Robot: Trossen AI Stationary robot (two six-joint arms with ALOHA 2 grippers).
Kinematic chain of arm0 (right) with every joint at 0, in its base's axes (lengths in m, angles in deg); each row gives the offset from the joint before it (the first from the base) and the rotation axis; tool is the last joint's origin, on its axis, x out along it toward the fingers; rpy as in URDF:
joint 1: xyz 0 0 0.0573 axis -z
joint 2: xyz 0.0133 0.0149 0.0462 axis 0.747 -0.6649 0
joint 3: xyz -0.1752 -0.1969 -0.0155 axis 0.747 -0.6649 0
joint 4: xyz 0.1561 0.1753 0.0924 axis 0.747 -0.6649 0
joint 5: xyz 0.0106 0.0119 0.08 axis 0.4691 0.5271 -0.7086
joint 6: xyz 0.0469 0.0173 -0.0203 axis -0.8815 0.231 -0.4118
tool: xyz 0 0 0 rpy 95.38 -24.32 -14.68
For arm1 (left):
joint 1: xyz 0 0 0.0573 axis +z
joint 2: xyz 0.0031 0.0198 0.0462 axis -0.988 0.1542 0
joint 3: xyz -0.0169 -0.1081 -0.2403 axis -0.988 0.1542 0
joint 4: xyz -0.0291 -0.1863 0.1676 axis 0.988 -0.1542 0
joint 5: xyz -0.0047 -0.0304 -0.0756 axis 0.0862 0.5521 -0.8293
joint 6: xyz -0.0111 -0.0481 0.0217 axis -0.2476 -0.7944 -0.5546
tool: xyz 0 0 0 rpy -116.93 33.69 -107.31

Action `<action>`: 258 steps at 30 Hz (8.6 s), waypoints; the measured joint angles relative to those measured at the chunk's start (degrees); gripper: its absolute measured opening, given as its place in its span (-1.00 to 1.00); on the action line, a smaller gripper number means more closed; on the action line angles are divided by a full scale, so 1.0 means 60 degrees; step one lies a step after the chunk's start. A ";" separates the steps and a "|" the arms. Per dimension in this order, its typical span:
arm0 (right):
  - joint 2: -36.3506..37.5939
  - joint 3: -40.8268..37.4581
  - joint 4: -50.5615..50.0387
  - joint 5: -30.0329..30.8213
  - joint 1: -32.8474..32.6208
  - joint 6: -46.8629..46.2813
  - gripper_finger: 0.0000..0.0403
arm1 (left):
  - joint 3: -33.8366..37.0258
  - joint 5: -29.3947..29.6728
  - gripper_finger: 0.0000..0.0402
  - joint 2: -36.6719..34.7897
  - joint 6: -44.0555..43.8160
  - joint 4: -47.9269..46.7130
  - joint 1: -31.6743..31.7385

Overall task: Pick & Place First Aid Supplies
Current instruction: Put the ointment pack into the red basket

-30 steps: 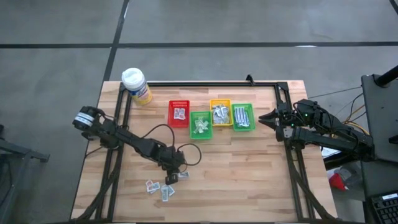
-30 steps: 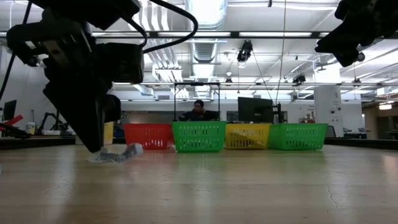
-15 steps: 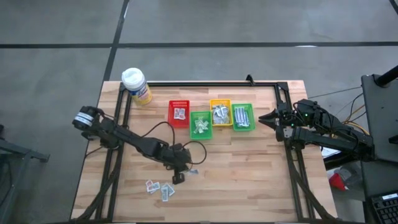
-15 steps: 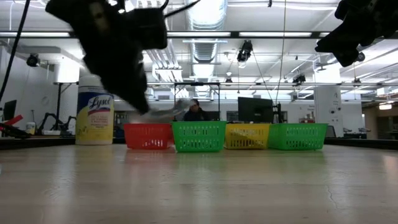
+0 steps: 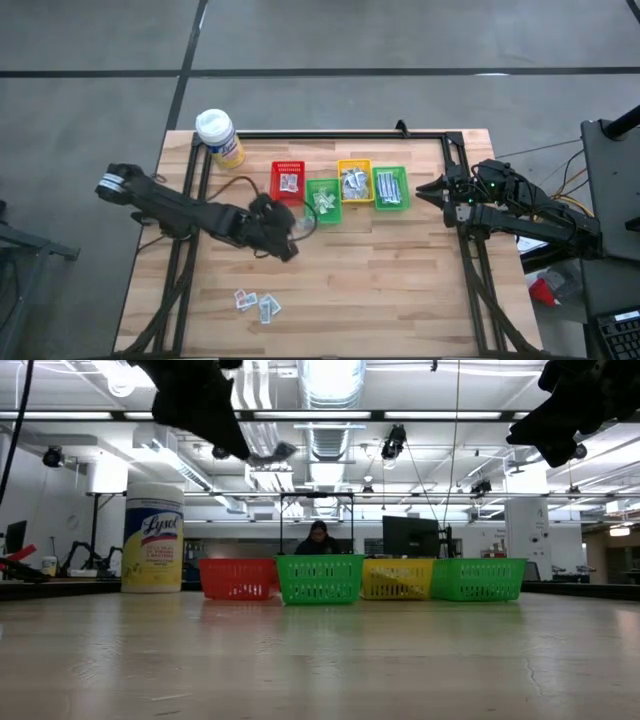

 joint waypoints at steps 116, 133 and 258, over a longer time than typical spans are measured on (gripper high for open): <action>0.0000 0.0000 0.0003 0.0000 -0.0003 0.0000 -0.58 | 0.0678 -0.5460 -0.35 0.0273 -0.4669 -0.0905 -0.2082; 0.0000 0.0000 0.0003 0.0000 -0.0003 0.0000 -0.66 | 0.2796 -0.6497 -0.35 0.0281 -0.4410 0.0770 -0.2871; 0.0001 0.0003 0.0000 0.0007 0.0000 0.0007 -0.64 | -0.1080 0.1645 -1.00 0.2064 -0.5218 -0.0295 0.4518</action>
